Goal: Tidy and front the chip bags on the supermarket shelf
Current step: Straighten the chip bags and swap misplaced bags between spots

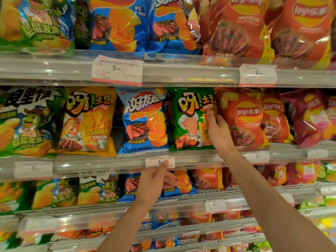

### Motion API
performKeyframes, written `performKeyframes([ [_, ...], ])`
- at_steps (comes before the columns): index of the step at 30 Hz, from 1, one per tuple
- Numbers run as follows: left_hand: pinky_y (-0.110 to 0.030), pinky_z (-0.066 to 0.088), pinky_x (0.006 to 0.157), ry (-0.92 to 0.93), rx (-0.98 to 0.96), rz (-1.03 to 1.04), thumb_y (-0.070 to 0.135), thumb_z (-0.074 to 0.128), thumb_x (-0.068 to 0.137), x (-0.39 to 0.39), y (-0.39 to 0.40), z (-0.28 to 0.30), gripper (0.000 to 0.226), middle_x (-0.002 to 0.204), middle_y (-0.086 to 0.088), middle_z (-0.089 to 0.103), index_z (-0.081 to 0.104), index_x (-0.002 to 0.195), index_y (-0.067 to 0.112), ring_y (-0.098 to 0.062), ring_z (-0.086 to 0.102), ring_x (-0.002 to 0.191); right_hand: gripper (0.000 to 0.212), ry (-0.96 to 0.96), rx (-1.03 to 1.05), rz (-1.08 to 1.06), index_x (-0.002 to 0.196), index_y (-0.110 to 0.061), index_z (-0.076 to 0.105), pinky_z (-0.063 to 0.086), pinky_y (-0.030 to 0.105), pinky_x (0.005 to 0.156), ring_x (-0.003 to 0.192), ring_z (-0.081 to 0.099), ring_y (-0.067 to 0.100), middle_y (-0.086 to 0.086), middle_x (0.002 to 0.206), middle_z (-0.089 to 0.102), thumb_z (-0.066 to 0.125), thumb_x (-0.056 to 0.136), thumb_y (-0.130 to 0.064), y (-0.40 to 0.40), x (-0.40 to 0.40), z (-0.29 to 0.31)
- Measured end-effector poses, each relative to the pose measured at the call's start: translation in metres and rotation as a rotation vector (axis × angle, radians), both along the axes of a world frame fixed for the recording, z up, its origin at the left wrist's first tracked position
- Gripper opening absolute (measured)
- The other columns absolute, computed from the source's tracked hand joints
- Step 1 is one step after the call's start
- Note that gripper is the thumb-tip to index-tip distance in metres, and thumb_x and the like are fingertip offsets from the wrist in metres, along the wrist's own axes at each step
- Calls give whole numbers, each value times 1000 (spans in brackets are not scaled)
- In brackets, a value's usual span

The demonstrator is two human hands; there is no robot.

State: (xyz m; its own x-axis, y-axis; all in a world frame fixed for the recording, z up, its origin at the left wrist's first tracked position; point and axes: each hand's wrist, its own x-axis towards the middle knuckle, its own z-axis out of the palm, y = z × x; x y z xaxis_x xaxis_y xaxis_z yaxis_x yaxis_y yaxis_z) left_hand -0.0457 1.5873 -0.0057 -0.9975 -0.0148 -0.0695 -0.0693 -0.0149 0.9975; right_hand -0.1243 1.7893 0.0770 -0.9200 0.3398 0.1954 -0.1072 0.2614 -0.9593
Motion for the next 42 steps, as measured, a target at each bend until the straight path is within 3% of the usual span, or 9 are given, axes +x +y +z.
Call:
performKeyframes([
  [5,-15,53,54,13,-15,-6,35,52,105,0,-1,0,56,61,-12,76,78,71,-1,-13,71,53,57,71,129,-17,150,-23,42,44,30,94,117,56,11,-9,128,58,40,102,-56,-6,22,1],
  [9,-20,57,59,63,-72,-4,36,53,104,-1,-4,-5,52,61,-8,77,78,70,5,-17,74,59,63,128,268,-47,156,-26,30,40,36,111,136,47,11,-8,150,50,44,102,-54,-11,49,-11],
  [17,-17,54,71,341,-416,-38,35,59,100,14,-44,-22,15,85,23,76,73,99,38,3,70,81,72,117,505,0,159,-35,23,20,48,125,155,0,1,-17,169,5,39,97,-67,-30,117,-89],
  [22,-2,44,85,399,-412,3,48,59,92,43,-63,-21,26,115,32,61,51,112,63,13,60,107,70,-43,455,126,157,-51,10,21,36,125,152,9,-5,-30,165,8,42,97,-67,-46,158,-130],
  [27,-28,46,104,333,-443,77,58,57,89,60,-74,-41,54,139,18,49,42,139,47,15,47,121,72,-177,376,93,155,-46,22,44,32,110,139,44,6,-23,158,33,43,91,-72,-44,176,-150],
  [31,-22,45,94,337,-468,74,53,57,88,70,-66,-38,48,139,17,44,37,132,53,37,37,110,66,-201,378,72,151,-52,23,54,42,99,120,60,10,-24,152,38,45,92,-72,-33,180,-150],
  [34,-21,47,94,341,-481,84,57,56,87,69,-62,-33,47,137,21,44,37,130,59,23,46,115,62,-172,384,55,146,-61,20,59,44,88,100,69,15,-23,149,44,41,90,-77,-22,176,-144],
  [39,-26,57,88,379,-465,158,58,58,87,56,-54,-21,55,127,13,54,46,139,45,2,59,110,78,-108,421,45,155,-43,22,54,41,97,125,55,12,-15,154,41,36,88,-79,2,158,-124],
  [42,-29,56,90,452,-479,223,49,61,93,48,-37,1,48,128,11,56,49,138,41,1,60,113,73,-31,442,59,155,-42,23,56,42,90,117,58,6,-12,144,49,38,91,-73,22,142,-98],
])
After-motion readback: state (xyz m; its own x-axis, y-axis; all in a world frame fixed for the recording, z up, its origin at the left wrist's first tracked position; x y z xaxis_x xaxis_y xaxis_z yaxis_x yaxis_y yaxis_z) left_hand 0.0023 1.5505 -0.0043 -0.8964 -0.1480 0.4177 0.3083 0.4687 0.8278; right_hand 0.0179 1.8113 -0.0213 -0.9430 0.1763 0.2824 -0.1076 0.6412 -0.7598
